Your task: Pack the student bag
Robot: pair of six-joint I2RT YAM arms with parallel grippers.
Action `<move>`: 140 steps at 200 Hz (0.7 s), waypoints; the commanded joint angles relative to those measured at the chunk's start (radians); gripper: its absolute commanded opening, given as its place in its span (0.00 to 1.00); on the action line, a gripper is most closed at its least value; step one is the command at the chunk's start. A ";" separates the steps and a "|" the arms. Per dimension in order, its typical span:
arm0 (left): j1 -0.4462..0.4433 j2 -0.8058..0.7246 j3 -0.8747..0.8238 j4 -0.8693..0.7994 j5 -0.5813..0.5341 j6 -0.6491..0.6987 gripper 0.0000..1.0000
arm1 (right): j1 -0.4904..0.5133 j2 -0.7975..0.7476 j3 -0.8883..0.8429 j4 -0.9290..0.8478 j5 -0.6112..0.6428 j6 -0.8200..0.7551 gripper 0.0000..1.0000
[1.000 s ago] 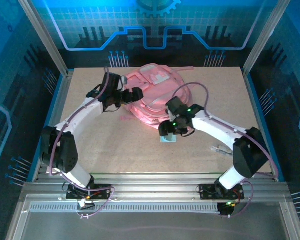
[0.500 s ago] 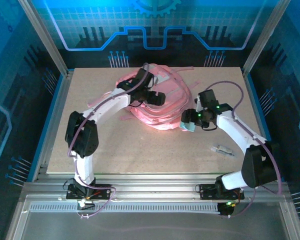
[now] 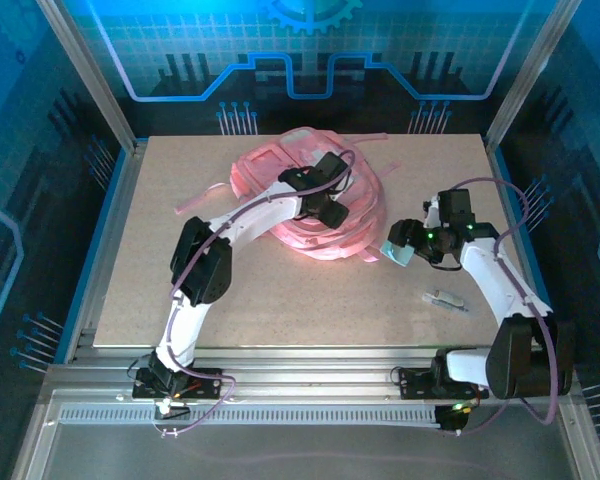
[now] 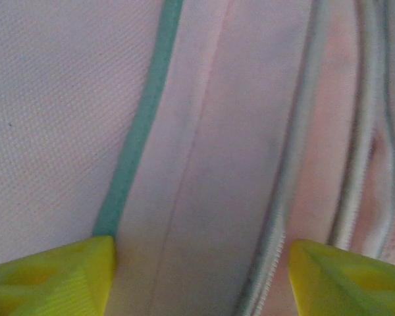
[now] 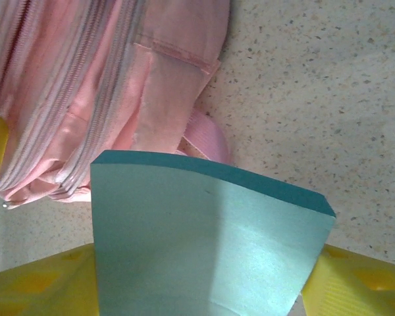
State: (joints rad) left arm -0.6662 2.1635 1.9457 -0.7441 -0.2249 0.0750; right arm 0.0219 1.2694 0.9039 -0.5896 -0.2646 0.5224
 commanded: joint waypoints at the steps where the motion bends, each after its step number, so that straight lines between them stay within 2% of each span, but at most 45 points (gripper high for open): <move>1: 0.017 0.026 0.062 -0.030 -0.055 0.042 0.49 | -0.013 -0.020 -0.008 0.019 -0.041 -0.013 0.72; 39: 0.040 0.009 0.096 -0.052 -0.006 0.021 0.07 | -0.016 0.000 0.001 0.047 -0.058 0.001 0.73; 43: 0.045 0.006 0.096 -0.053 0.001 0.017 0.00 | -0.015 0.005 0.003 0.050 -0.061 0.001 0.72; 74: 0.084 -0.019 0.095 -0.063 0.081 -0.027 0.00 | -0.013 0.033 0.021 0.087 -0.101 0.017 0.72; 140: 0.180 -0.050 0.137 -0.076 0.385 -0.184 0.00 | 0.046 0.130 0.111 0.174 -0.156 0.091 0.72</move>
State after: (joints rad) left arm -0.5350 2.1773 2.0174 -0.7910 0.0307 -0.0074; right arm 0.0334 1.3701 0.9478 -0.4797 -0.3790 0.5713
